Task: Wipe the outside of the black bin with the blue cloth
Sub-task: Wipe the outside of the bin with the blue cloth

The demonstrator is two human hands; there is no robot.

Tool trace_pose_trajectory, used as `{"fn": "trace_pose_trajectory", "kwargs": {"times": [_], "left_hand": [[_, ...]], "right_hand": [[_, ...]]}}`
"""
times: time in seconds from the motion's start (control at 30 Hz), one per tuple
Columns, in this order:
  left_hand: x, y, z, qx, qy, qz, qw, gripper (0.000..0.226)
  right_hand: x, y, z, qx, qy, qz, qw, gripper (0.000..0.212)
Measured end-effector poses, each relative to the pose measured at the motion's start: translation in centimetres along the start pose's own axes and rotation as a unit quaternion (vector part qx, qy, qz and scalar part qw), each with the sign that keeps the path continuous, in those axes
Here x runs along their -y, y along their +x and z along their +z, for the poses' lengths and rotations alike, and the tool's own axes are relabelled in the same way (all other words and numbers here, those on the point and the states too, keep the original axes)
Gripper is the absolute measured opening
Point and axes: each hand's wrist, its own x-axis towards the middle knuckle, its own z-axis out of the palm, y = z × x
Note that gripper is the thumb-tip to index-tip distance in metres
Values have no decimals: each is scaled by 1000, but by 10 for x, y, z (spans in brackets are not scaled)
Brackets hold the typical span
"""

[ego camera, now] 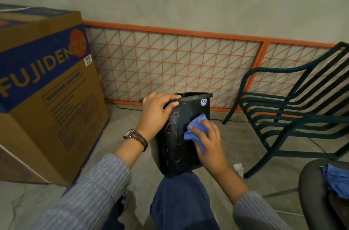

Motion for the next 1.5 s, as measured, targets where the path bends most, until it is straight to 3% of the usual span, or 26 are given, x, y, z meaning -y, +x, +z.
{"fn": "trace_pose_trajectory", "kwargs": {"times": [0.07,0.13,0.3,0.5,0.57,0.7,0.77,0.9,1.1,1.3,1.5], "left_hand": [[-1,1,1,0,10,3,1000,20],[0,2,3,-3,13,2,1000,19],[9,2,0,-4,9,0,1000,19],[3,5,1,7,-15,-1,1000,17],[3,7,3,10,-9,-2,1000,17],[7,8,3,20,-15,1,1000,18],[6,8,1,24,-21,2,999,19],[0,8,1,22,-23,2,999,19],[7,7,-1,34,-20,4,999,22],[6,7,-1,30,-18,-6,999,23],[5,9,-1,47,-12,-6,999,23]], "right_hand": [[20,10,10,-74,44,86,993,46],[34,11,18,-92,66,99,989,48],[6,-8,15,12,60,-34,998,59],[22,29,22,-167,158,144,963,40],[35,35,25,-127,156,115,973,45],[19,16,23,-11,76,-47,996,54],[7,13,21,-28,68,-33,997,51],[29,31,27,-107,129,91,982,43],[24,26,23,6,92,-87,992,46],[27,32,27,-74,123,-2,990,41],[10,23,16,55,73,-121,988,47]]}}
